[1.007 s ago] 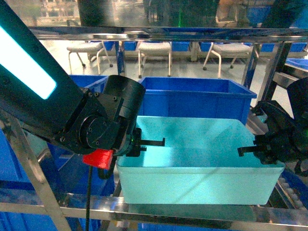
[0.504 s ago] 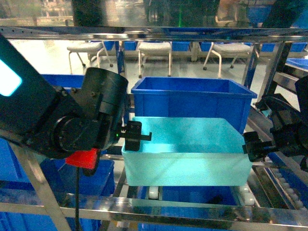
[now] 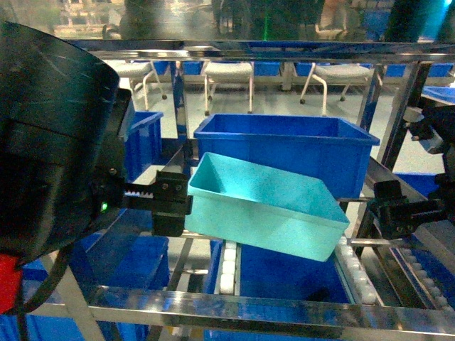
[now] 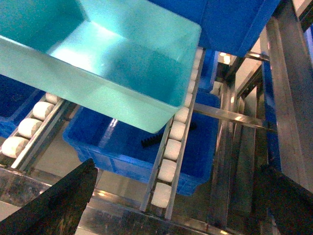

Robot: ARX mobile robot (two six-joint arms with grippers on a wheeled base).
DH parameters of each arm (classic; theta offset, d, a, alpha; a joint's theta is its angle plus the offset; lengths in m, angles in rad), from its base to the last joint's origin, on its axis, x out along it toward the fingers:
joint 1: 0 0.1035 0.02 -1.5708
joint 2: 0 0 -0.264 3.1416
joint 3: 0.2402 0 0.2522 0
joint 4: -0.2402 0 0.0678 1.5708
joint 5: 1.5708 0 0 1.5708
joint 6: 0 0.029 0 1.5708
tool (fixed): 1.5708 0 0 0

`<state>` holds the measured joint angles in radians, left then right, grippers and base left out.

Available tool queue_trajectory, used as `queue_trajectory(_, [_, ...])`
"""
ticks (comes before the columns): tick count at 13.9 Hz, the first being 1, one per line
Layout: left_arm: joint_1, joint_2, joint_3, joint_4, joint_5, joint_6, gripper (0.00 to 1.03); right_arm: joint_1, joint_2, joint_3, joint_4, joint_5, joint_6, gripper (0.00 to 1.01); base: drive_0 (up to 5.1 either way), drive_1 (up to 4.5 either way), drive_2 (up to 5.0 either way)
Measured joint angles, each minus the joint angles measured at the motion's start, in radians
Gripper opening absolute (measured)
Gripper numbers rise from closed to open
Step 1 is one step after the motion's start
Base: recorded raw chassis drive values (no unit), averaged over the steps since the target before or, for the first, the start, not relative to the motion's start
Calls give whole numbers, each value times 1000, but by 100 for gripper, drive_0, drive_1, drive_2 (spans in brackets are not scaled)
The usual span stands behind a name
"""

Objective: Organize blue bins on left shelf correctly

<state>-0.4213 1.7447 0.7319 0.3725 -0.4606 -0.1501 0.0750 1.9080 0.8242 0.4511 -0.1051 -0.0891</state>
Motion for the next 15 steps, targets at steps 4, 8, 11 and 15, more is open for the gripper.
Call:
queue_trajectory(4, [-147,-465,-261,-109,-89,-61,98,67,-414,-315,39,-3,94,98,0,0,0])
queue_trajectory(8, [-116,-433,-382,311,-53,-2,83,82,-368,-418,434,172,97,83,0,0,0])
queue_trajectory(11, [35,-583,-586,687,64,114,45,35,-534,-579,701,220,95,44,0,0,0])
queue_trajectory(15, [183,-834,-687,483,215,134,2,-5,-746,-710,583,178,91,2,0,0,0])
